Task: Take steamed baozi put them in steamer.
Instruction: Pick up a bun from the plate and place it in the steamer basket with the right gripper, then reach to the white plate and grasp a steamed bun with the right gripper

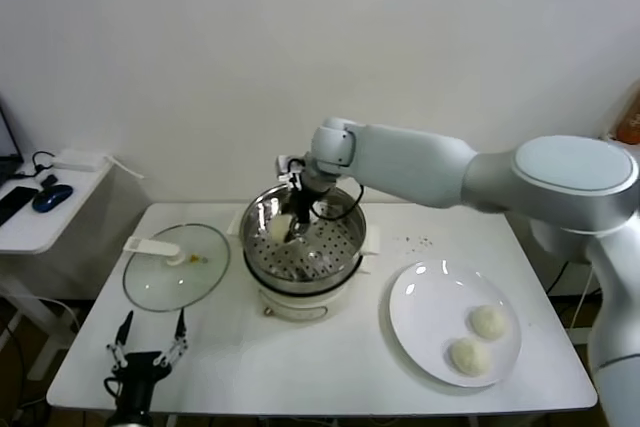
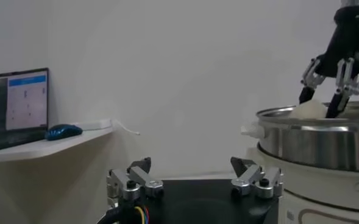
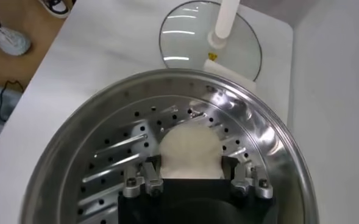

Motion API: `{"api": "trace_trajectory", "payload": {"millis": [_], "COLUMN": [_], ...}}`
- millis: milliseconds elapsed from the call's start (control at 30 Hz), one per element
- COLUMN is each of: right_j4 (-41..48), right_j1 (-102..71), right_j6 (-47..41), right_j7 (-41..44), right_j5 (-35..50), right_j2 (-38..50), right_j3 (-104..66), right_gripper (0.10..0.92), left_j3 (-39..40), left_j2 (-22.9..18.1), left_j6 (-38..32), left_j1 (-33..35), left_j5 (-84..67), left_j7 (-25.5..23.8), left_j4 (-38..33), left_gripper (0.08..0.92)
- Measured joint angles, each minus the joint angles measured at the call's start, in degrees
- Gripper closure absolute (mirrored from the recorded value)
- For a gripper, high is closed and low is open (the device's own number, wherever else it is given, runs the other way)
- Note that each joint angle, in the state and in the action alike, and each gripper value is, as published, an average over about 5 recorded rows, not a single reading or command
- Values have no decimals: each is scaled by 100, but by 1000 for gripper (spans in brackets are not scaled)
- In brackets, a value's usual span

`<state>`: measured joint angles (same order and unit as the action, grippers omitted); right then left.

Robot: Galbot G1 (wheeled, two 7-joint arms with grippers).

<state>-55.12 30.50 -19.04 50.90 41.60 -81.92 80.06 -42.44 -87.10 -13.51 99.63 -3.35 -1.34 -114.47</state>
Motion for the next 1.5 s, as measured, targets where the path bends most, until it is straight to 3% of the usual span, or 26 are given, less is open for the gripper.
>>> {"api": "trace_trajectory", "payload": {"millis": [667, 767, 1000, 1500], "right_j4": [343, 366, 389, -125], "right_j1": [-369, -381, -374, 4], "right_j6": [22, 25, 35, 63], "right_j7": [-9, -5, 23, 186], "right_j5": [-243, -272, -291, -123], "right_j2": [-268, -279, -266, 158], "right_j3": [-164, -172, -212, -112], "right_gripper": [386, 360, 214, 203], "left_j3": [14, 15, 17, 21], "left_j2": [-12, -14, -16, -26], "left_j6": [-2, -3, -7, -7], "left_j1": [-19, -21, -19, -2], "left_j5": [5, 6, 7, 4], "left_j7": [2, 1, 1, 2], "left_j4": [24, 24, 35, -8], "left_gripper": [177, 177, 177, 177]}}
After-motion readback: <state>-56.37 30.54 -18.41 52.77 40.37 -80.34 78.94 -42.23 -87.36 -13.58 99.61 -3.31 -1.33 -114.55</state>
